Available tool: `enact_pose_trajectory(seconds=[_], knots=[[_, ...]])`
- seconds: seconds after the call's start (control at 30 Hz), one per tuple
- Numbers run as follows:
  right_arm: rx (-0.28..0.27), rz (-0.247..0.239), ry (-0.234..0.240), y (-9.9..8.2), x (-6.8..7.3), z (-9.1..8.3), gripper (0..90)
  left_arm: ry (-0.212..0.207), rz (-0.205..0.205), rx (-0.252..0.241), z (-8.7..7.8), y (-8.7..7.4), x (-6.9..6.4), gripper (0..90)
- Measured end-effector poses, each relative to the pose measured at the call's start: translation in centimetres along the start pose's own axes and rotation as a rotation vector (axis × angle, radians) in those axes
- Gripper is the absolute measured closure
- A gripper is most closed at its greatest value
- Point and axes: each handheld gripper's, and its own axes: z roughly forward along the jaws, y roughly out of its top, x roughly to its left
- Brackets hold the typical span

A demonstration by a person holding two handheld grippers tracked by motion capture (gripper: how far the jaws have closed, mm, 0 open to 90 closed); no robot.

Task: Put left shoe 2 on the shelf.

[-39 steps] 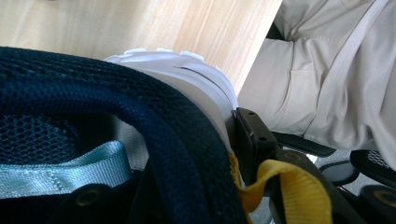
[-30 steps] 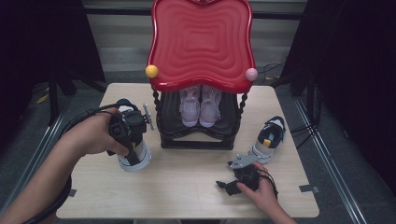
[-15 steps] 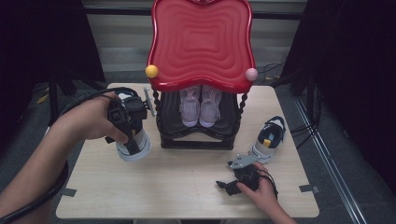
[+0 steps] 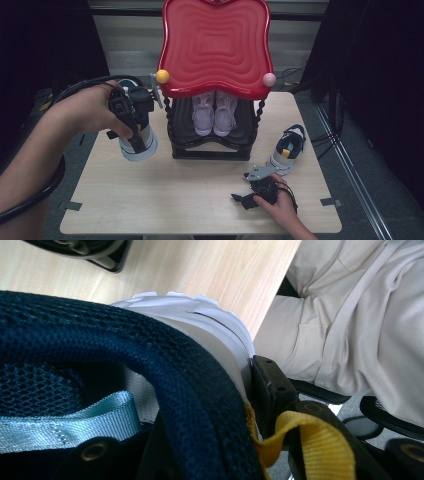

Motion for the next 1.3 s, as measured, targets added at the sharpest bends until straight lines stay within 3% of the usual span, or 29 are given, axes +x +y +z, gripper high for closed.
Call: enact_pose_trajectory(seconds=[0.93, 1.13, 1.3], knots=[[-0.002, 0.000, 0.001, 0.0, 0.0, 0.0, 12.7, 0.063, 0.011, -0.008, -5.0, 1.4, 0.0, 72.0], [-0.002, 0.001, 0.001, 0.0, 0.0, 0.0, 12.7, 0.079, 0.018, -0.043, -6.4, 2.0, 0.0, 72.0], [-0.002, 0.000, 0.001, 0.0, 0.0, 0.0, 12.7, 0.089, 0.026, -0.038, -7.3, 2.7, -0.1, 72.0]])
